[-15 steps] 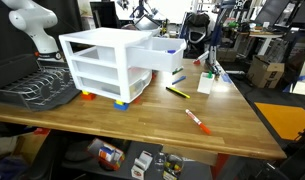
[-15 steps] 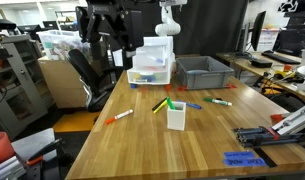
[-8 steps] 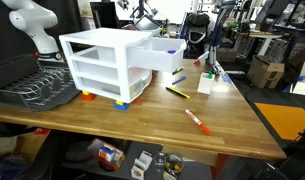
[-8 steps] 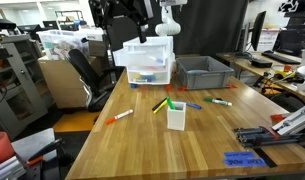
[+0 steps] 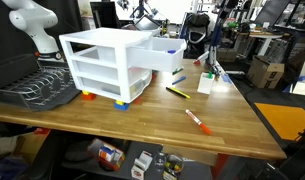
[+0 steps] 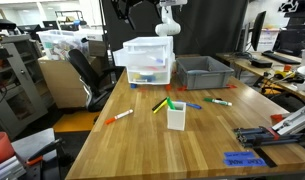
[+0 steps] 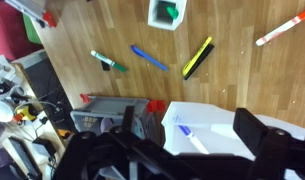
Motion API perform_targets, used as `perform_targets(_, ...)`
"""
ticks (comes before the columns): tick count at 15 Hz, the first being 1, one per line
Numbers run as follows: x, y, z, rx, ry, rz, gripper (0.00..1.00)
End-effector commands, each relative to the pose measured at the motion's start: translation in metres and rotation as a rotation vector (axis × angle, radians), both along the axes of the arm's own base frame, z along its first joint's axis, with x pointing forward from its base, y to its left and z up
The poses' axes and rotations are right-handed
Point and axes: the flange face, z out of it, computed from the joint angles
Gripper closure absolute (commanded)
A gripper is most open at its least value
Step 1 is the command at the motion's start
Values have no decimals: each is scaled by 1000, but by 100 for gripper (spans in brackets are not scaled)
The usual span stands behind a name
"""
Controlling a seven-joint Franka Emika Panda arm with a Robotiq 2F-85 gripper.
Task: Take the marker out of the open drawer and put it on the table
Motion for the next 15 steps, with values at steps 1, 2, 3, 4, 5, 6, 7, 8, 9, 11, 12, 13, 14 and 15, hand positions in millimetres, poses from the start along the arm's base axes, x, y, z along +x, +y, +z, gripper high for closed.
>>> perform_targets(1,40,24,5,38,-21,96,0)
perform_targets(2,47,35,4,69,-5,131,0)
perform_targets(3,52,45,2,97,10,172,0)
perform_targets(4,57,54,-1,120,23,204,0)
perform_targets(5,61,63,-4,134,32,233,0)
perform_targets(6,67,73,-6,145,22,262,0)
perform_targets(7,73,83,-8,136,2,290,0)
perform_targets(8,78,94,-10,129,-12,329,0)
perform_targets(9,82,108,-11,118,-22,383,0)
perform_targets(11,85,139,-15,98,-21,492,0)
perform_targets(12,86,154,-19,95,-20,544,0)
perform_targets(13,86,167,-26,84,-14,583,0)
perform_targets(14,88,177,-35,70,-14,619,0)
perform_targets(15,89,183,-45,57,1,645,0)
